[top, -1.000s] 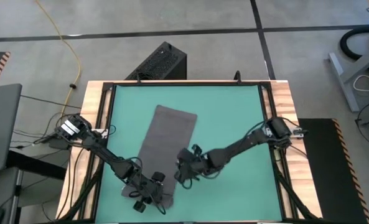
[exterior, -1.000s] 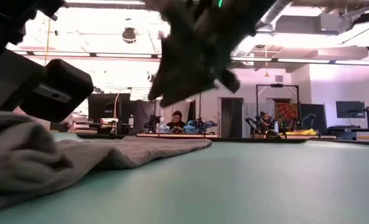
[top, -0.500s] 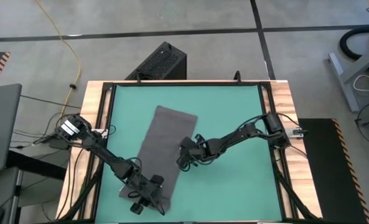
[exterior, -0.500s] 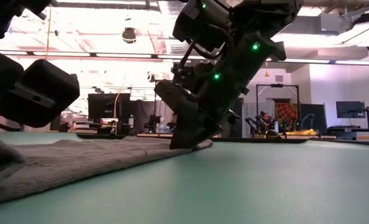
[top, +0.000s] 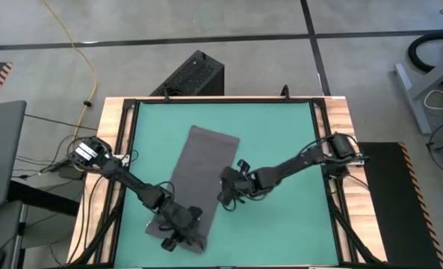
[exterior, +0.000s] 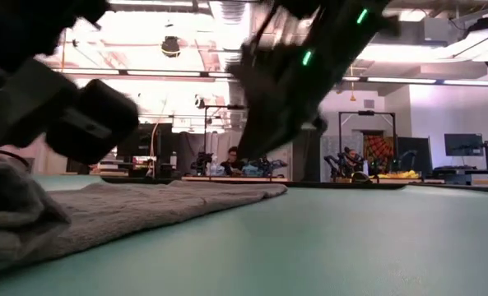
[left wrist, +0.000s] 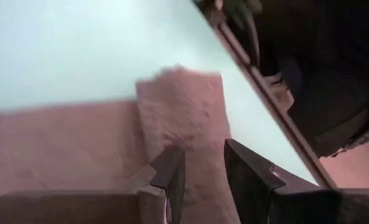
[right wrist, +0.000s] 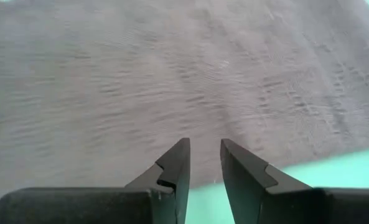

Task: Roll towel
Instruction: Roll the gray towel

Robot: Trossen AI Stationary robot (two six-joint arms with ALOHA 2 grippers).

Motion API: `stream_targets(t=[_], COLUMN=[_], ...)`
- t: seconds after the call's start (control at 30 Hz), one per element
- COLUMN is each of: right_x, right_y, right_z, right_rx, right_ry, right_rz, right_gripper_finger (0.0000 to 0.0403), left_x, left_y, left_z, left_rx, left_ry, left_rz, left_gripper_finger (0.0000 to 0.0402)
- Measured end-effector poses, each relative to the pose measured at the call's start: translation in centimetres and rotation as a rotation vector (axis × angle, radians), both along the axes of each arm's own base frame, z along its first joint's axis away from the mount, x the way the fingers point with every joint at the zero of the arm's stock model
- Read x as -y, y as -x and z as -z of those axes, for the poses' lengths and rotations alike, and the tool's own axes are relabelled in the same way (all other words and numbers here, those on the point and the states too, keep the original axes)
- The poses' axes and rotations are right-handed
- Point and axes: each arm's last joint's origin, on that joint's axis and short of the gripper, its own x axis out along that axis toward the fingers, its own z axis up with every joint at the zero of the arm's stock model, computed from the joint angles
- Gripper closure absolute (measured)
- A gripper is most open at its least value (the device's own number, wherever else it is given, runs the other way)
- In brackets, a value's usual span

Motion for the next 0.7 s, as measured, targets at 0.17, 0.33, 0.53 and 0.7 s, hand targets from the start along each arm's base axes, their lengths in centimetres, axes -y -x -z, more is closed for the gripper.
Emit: stream_targets(t=[0.17, 0.33, 0.53, 0.7], right_x=[-4.3, -8.8, -11.9, -13.8], right_y=[1.7, 2.9, 0.7, -1.4], right_z=[-1.3, -0.7, 1.0, 3.0], right_rx=[0.041, 0.09, 0.314, 0.43], right_ry=[0.025, 0.024, -0.077, -0.04], right_rz=[-0.1, -0.204, -0.393, -0.643], right_gripper_finger=[0.0286, 0.0286, 0.0286, 0.0286], left_x=[-1.8, -3.0, -3.2, -3.1], left_y=[-1.2, -1.7, -1.8, -1.7], left_z=[-0.1, -0.1, -0.1, -0.1], left_rx=[0.015, 0.016, 0.019, 0.018], left_ry=[0.013, 0.019, 0.015, 0.007], left_rz=[-0.019, -0.015, -0.022, -0.036], left_gripper_finger=[0.0301, 0.0301, 0.0301, 0.0301])
